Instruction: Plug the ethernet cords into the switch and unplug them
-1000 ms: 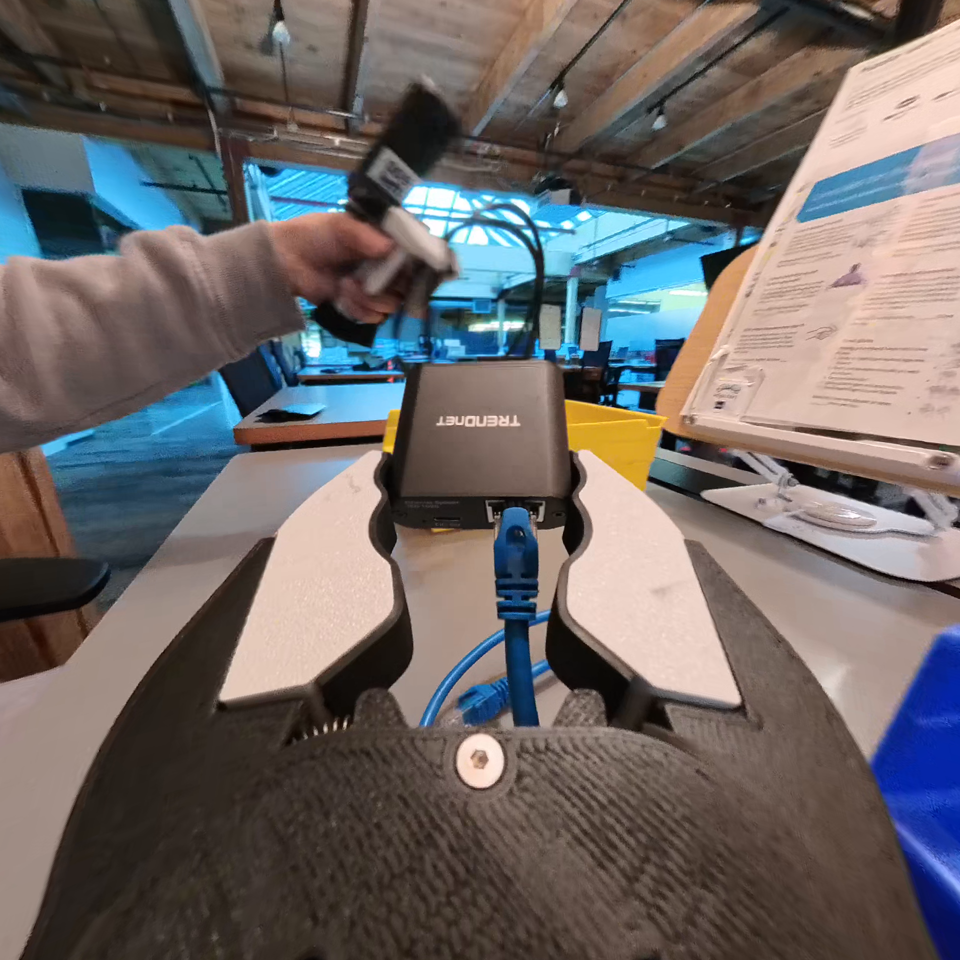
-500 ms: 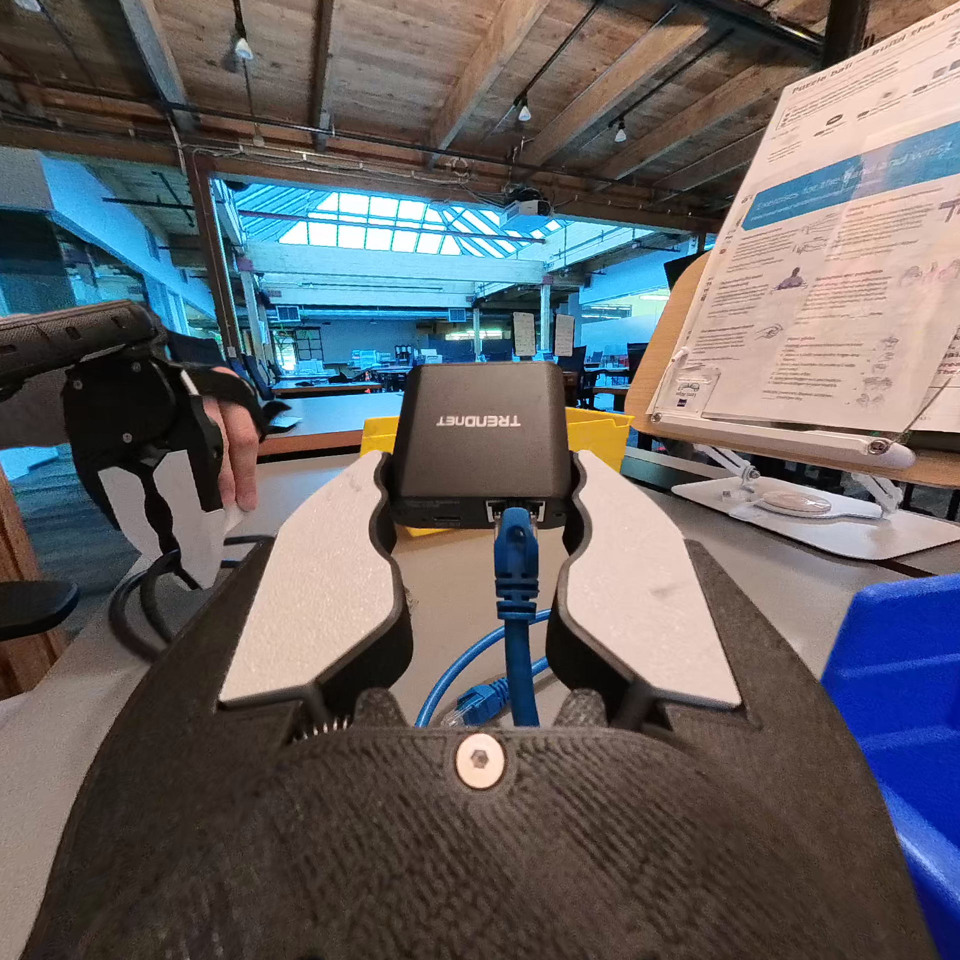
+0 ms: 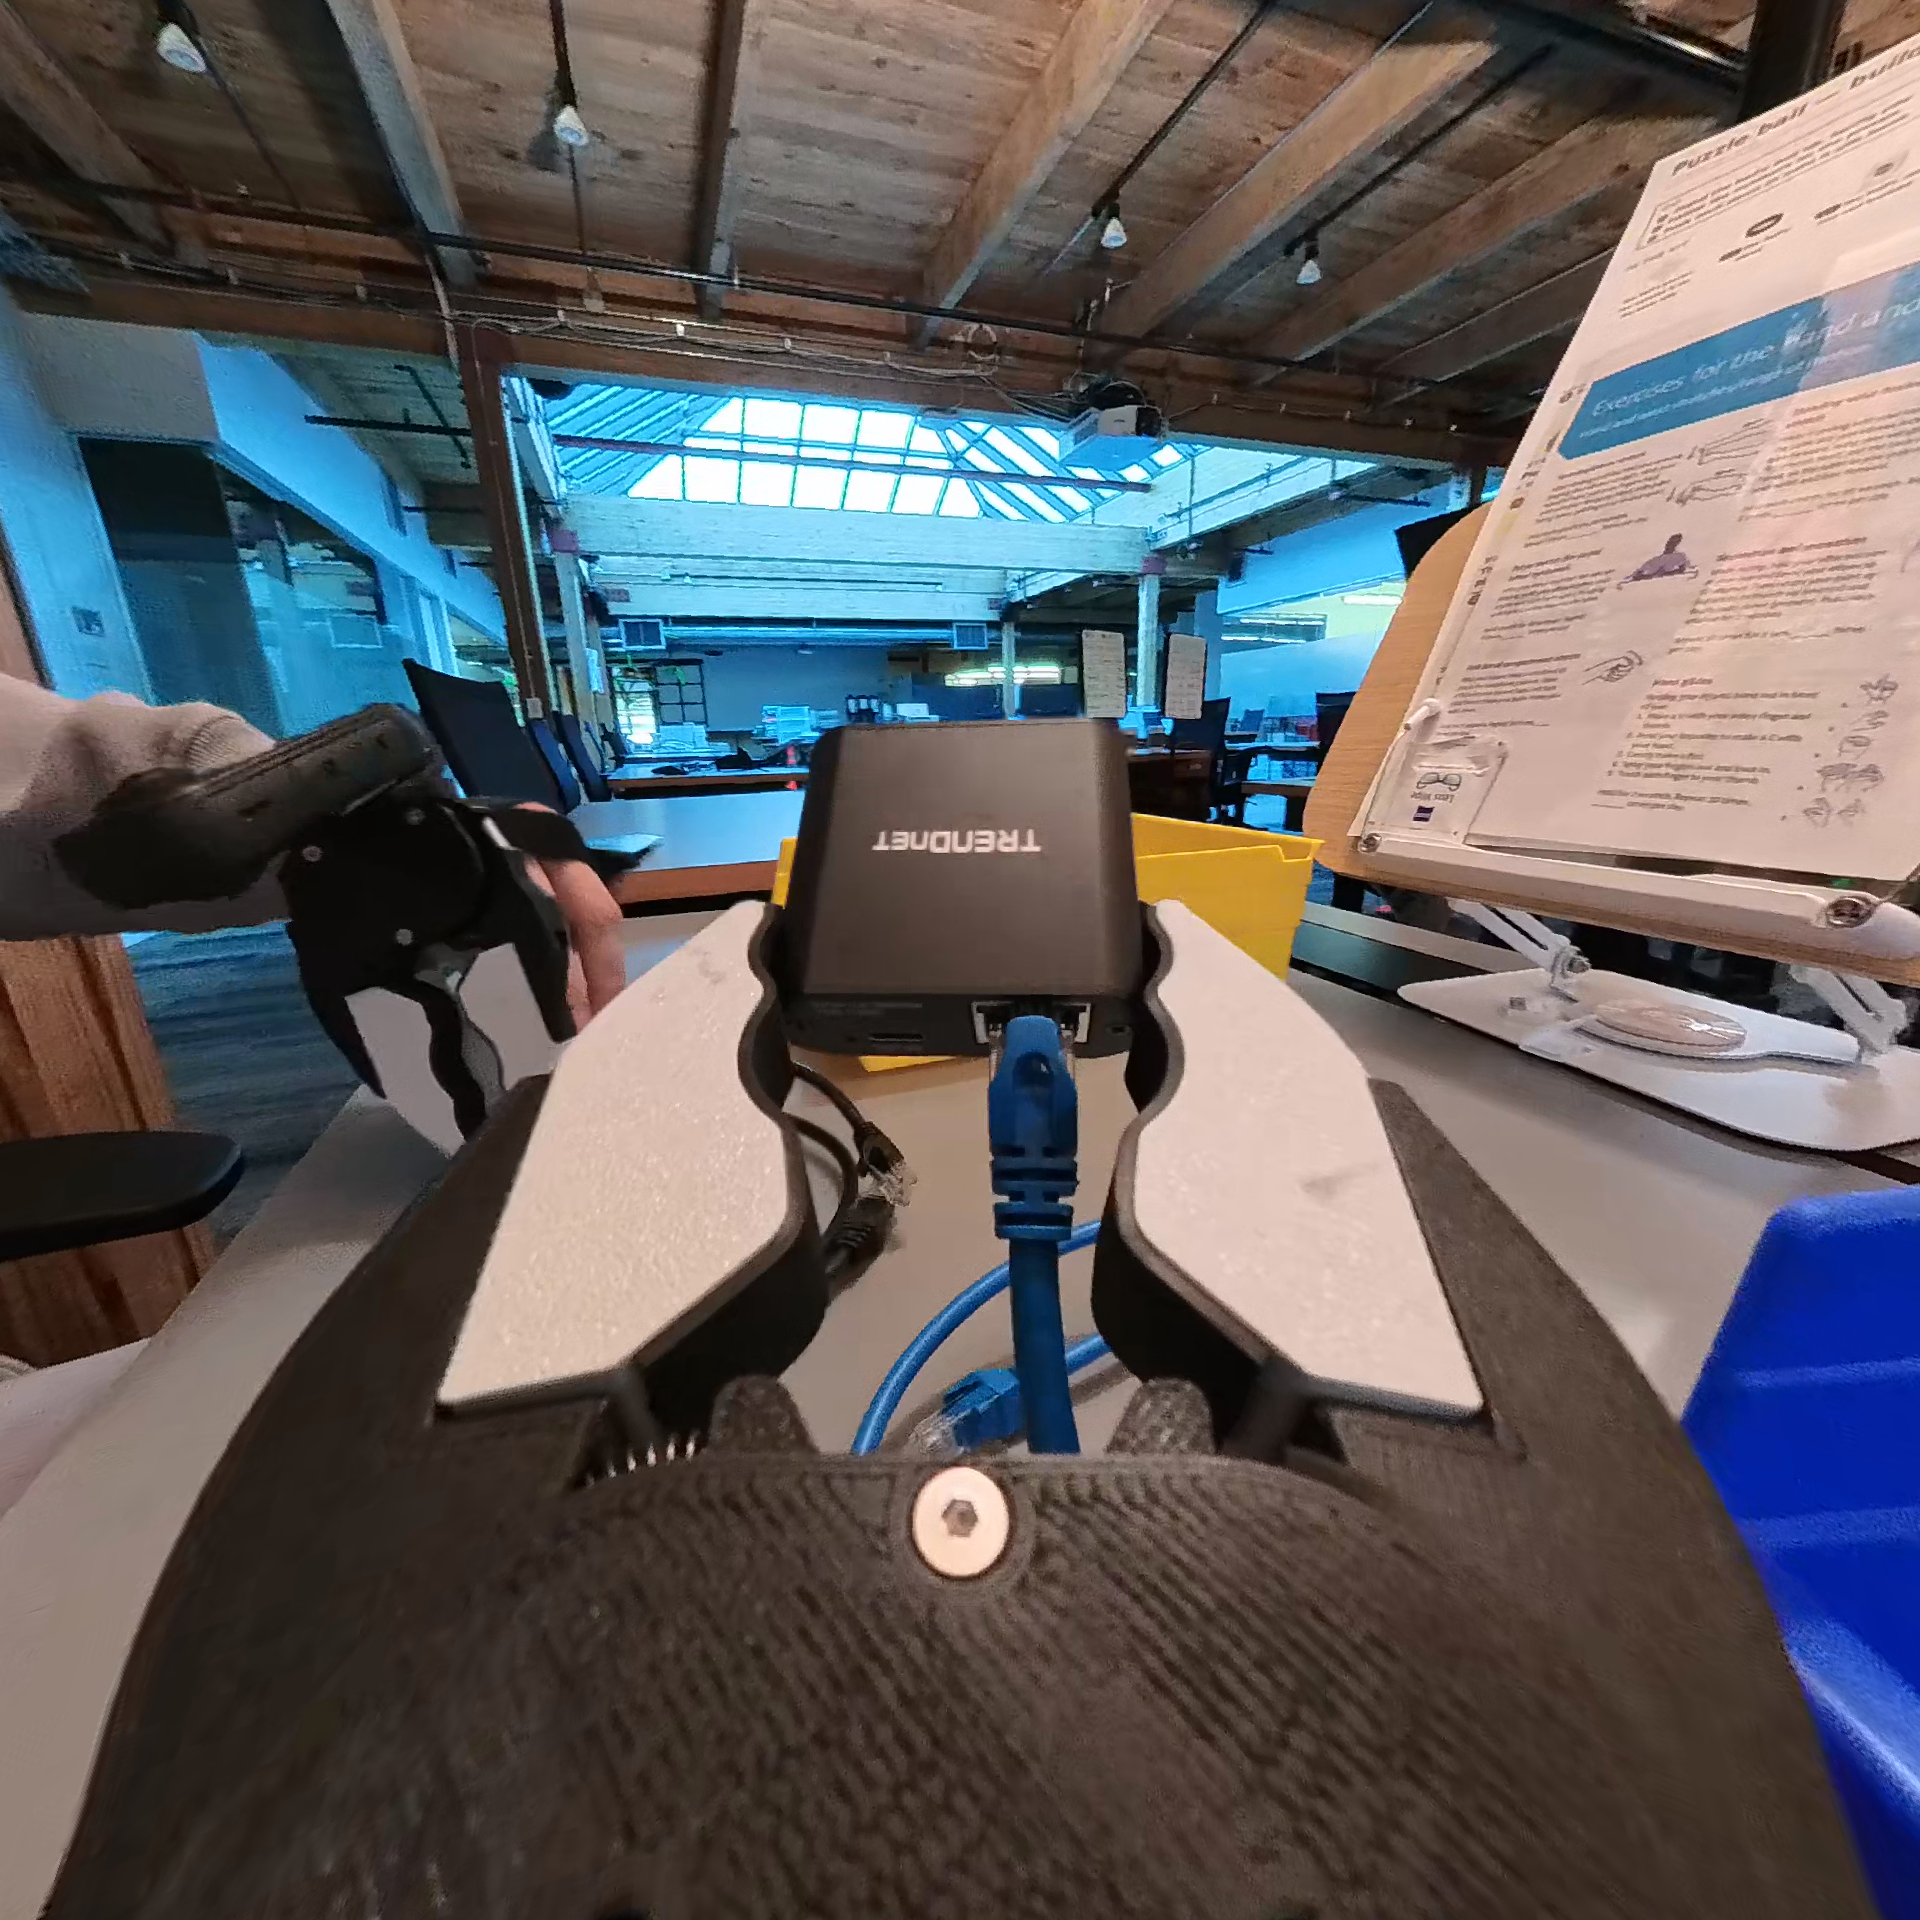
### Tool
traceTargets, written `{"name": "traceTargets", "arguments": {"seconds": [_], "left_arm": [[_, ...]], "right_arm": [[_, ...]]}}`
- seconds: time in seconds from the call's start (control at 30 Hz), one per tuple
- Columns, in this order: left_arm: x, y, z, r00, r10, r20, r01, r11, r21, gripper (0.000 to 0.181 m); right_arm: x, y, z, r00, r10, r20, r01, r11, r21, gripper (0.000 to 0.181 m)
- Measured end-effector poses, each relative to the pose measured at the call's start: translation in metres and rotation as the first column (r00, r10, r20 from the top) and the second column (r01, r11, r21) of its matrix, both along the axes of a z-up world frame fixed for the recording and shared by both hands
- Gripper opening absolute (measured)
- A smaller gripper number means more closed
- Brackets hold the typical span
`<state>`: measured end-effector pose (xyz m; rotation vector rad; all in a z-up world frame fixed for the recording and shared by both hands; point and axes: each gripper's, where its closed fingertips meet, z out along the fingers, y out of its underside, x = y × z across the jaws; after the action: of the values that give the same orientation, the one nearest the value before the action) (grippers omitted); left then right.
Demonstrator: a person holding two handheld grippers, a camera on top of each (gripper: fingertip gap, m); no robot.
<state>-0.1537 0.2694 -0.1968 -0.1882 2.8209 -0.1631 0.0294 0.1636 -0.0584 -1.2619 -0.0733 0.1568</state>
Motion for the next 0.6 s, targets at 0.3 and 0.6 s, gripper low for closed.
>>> {"name": "traceTargets", "arguments": {"seconds": [0.3, 0.6], "left_arm": [[-0.013, -0.016, 0.027, 0.961, 0.220, -0.166, -0.266, 0.902, -0.340, 0.036], [-0.020, 0.033, 0.080, 0.877, 0.451, -0.166, -0.474, 0.755, -0.454, 0.029]], "right_arm": [[-0.014, -0.008, -0.001, 0.990, 0.139, 0.020, -0.140, 0.990, 0.027, 0.064], [-0.018, -0.004, -0.005, 0.989, 0.136, 0.049, -0.136, 0.991, -0.014, 0.064]]}}
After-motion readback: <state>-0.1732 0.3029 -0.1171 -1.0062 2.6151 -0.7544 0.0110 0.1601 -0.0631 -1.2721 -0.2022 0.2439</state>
